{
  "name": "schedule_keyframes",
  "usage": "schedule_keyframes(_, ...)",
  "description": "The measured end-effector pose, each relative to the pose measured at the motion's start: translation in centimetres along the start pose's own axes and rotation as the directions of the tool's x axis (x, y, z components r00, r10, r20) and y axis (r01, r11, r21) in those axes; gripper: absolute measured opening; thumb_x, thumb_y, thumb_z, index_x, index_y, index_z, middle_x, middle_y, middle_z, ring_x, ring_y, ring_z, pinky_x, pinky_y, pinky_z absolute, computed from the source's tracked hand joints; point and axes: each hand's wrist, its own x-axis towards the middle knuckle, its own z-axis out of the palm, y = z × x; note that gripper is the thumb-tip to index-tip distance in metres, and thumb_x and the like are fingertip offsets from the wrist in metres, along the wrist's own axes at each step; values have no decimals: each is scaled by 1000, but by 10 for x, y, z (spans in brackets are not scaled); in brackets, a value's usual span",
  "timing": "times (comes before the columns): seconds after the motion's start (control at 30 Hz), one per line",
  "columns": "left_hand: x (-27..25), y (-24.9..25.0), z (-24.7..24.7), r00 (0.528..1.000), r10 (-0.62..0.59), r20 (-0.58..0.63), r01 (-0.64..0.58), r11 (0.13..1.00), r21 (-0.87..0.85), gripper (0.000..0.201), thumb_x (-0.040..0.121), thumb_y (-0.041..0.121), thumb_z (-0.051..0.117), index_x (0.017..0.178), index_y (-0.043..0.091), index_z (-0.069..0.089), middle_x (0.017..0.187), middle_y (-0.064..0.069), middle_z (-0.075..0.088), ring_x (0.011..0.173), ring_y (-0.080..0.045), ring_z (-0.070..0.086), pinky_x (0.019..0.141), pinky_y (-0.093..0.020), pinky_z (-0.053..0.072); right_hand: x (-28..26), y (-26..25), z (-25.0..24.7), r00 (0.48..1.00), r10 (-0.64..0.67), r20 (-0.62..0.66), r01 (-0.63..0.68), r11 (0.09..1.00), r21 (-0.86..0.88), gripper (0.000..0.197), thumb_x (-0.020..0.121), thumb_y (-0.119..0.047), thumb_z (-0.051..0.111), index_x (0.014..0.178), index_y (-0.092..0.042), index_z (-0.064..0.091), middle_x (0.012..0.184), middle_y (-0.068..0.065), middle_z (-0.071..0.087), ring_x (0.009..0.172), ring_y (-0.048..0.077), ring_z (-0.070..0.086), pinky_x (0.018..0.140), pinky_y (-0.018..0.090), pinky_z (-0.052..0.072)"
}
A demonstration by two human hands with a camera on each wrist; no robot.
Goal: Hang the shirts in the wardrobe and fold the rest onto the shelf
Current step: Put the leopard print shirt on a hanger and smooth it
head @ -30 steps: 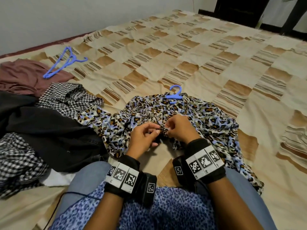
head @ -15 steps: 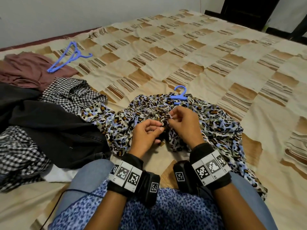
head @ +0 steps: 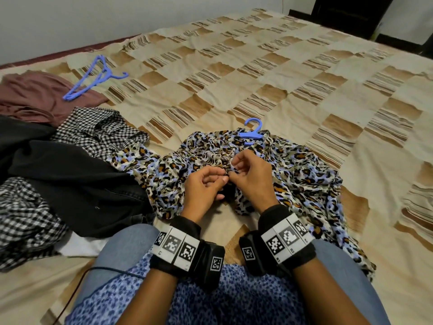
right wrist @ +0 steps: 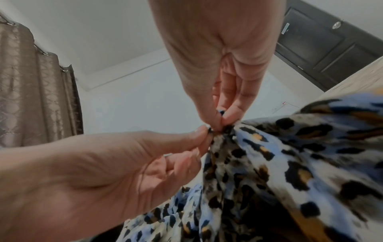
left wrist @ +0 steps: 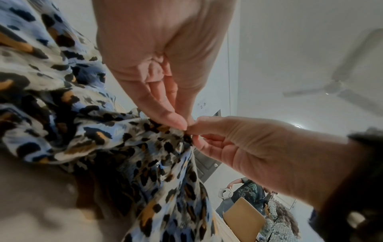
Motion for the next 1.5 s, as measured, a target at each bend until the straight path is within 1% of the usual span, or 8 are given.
schedule_keyframes(0.23, 0, -1, -2, 996, 16, -82, -16, 1000, -6, 8, 82, 3, 68, 89, 8, 68, 69, -1, 64, 55, 3, 60, 50, -14, 51, 1, 3, -2, 984, 115, 134, -140, 971, 194, 20, 73, 7, 69, 87, -2, 59, 69, -3, 57, 56, -2, 51, 59, 11, 45)
schedule_keyframes(0.5, 1, -2, -4, 989, 35, -145, -33, 999, 14, 9, 81, 4, 70, 90, 4, 70, 70, -2, 67, 56, 2, 62, 50, -15, 52, 1, 2, -4, 976, 132, 172, -176, 946, 272, 21, 77, 5, 69, 93, -2, 58, 72, 8, 67, 67, 10, 63, 70, 22, 54)
schedule_keyframes(0.63, 2, -4, -7, 983, 40, -178, -37, 999, 23, 10, 79, 4, 71, 89, 5, 71, 73, -4, 69, 61, -1, 65, 52, -16, 52, -1, -2, -7, 958, 154, 244, -236, 904, 357, 11, 90, 3, 55, 96, -6, 53, 71, 8, 66, 61, 11, 63, 67, 24, 56)
schedule_keyframes(0.9, 5, -6, -4, 994, 2, -107, 1, 1000, 26, 17, 82, -2, 66, 98, 1, 71, 75, -3, 68, 59, 0, 63, 53, -14, 51, -1, 3, -6, 971, 77, 225, -127, 968, 217, 27, 75, 10, 70, 97, 2, 55, 71, 4, 65, 59, 1, 61, 64, 14, 52)
schedule_keyframes(1.03, 2, -3, -2, 997, 5, -75, -4, 1000, 8, 15, 85, 1, 63, 98, 2, 70, 73, -5, 68, 55, -1, 61, 51, -14, 51, -1, 3, -5, 980, 46, 193, -77, 984, 160, 28, 74, 6, 72, 94, -6, 56, 75, 7, 60, 58, 4, 51, 56, 11, 47)
schedule_keyframes(1.2, 2, -3, -2, 992, 19, -128, -21, 1000, -15, 13, 83, 10, 69, 95, 6, 71, 71, -7, 69, 52, -1, 61, 49, -14, 50, -3, 1, -2, 980, -62, 189, 45, 995, 94, 28, 75, 3, 73, 94, -10, 57, 71, -3, 59, 58, 7, 54, 56, 12, 47)
schedule_keyframes(1.4, 5, -7, -3, 979, 24, -202, -26, 1000, -10, 20, 85, 6, 65, 105, 4, 67, 67, -4, 68, 48, -1, 60, 50, -14, 51, -2, 2, 0, 976, -34, 217, 2, 989, 146, 34, 71, 4, 77, 94, -12, 56, 72, 1, 63, 65, 16, 65, 63, 19, 55)
schedule_keyframes(1.5, 5, -7, -5, 976, 37, -213, -41, 999, -13, 19, 85, 7, 65, 104, 6, 67, 70, -3, 69, 48, -1, 60, 50, -13, 49, -2, 1, -2, 978, -23, 209, -19, 980, 196, 27, 77, 3, 72, 96, -9, 57, 70, 2, 65, 61, 5, 60, 62, 14, 49)
